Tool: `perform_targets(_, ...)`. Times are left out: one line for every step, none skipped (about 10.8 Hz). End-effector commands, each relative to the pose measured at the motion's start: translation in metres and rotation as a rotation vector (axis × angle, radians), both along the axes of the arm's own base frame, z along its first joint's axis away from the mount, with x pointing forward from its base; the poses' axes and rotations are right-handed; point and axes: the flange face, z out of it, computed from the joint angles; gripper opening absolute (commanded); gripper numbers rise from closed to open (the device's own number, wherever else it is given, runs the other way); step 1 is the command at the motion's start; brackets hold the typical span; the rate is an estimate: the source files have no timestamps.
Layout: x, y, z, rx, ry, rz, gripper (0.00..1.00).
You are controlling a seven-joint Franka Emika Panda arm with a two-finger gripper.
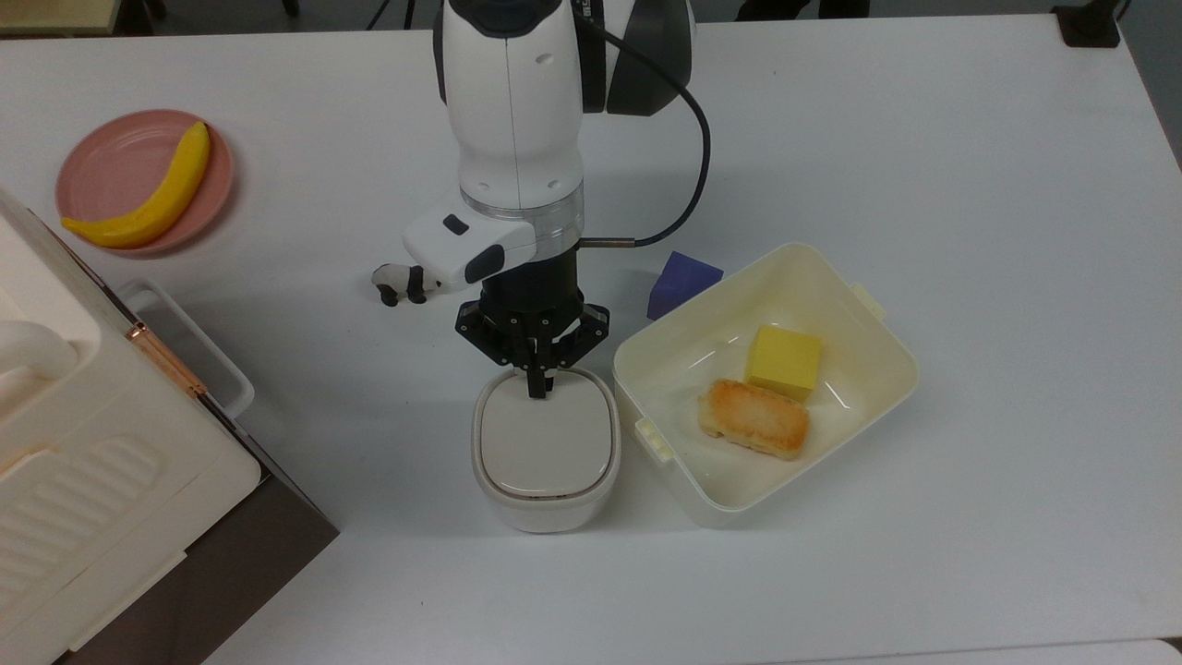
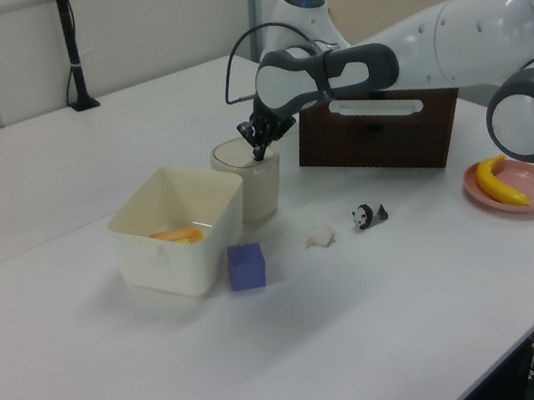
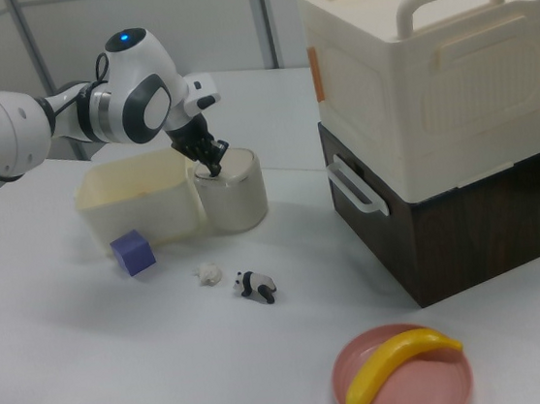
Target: Open the trash can
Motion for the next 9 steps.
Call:
perform_targets(-0.002,0.002,0.008,-0.010,-0.001,-0.019,0.00)
perform_targets(-0.008,-0.007,0.038,-0.006,-0.033,-0.026,0.00)
perform_targets(-0.022,-0.022,0.069,0.003,-0.020,-0.040,0.00)
perform_targets(-0.040,-0.032,0.095,0.004,0.047,-0.029,0.00)
perform_targets(-0.060,-0.038,0.118,0.011,0.111,0.002,0.04)
perform_targets(-0.079,-0.041,0.134,0.013,0.178,0.023,0.47)
perform_targets(-0.094,-0.045,0.140,0.017,0.246,0.016,0.98)
perform_targets(-0.106,-0.047,0.149,0.012,0.287,0.018,1.00)
perform_targets(-0.114,-0.047,0.152,0.010,0.324,0.021,1.00)
